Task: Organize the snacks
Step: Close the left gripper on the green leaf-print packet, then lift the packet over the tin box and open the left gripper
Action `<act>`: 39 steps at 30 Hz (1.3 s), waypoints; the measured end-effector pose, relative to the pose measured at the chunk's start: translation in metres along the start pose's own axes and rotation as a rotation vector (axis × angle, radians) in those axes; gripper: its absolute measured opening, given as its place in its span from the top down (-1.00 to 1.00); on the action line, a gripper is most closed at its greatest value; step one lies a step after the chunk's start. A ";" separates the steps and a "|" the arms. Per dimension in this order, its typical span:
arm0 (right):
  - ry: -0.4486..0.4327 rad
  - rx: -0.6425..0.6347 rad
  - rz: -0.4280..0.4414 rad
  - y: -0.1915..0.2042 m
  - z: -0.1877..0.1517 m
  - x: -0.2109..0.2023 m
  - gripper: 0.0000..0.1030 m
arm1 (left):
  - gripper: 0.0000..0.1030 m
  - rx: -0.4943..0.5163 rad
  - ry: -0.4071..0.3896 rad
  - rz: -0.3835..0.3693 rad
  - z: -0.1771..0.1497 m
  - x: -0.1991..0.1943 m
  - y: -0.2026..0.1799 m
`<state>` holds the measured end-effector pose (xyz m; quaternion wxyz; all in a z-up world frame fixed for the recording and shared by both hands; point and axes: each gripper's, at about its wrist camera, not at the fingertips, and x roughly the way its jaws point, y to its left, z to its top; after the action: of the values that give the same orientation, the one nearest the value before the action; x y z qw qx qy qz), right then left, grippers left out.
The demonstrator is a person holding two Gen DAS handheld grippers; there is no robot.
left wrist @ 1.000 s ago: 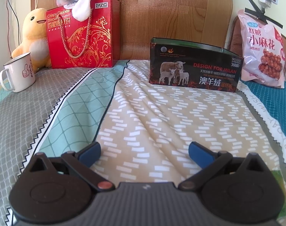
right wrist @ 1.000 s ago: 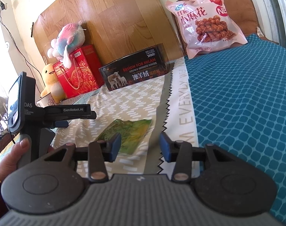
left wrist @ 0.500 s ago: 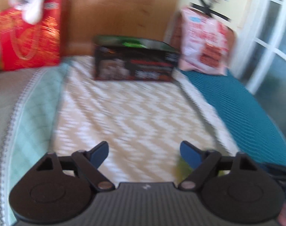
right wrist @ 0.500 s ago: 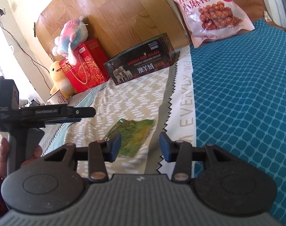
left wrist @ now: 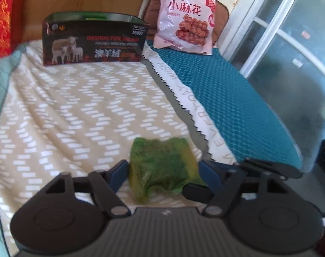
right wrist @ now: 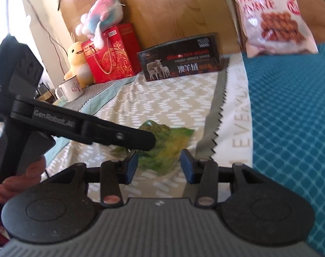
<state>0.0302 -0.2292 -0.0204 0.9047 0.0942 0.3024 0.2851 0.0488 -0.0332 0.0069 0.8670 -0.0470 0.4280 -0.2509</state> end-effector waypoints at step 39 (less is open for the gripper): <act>-0.170 0.005 -0.024 -0.040 0.175 0.117 0.09 | -0.50 -0.114 -0.263 0.416 0.188 0.008 0.095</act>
<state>0.2305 -0.1945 0.0484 0.9302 0.1166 0.2260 0.2645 0.2347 0.0204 0.0915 0.9441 -0.0391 0.3254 -0.0342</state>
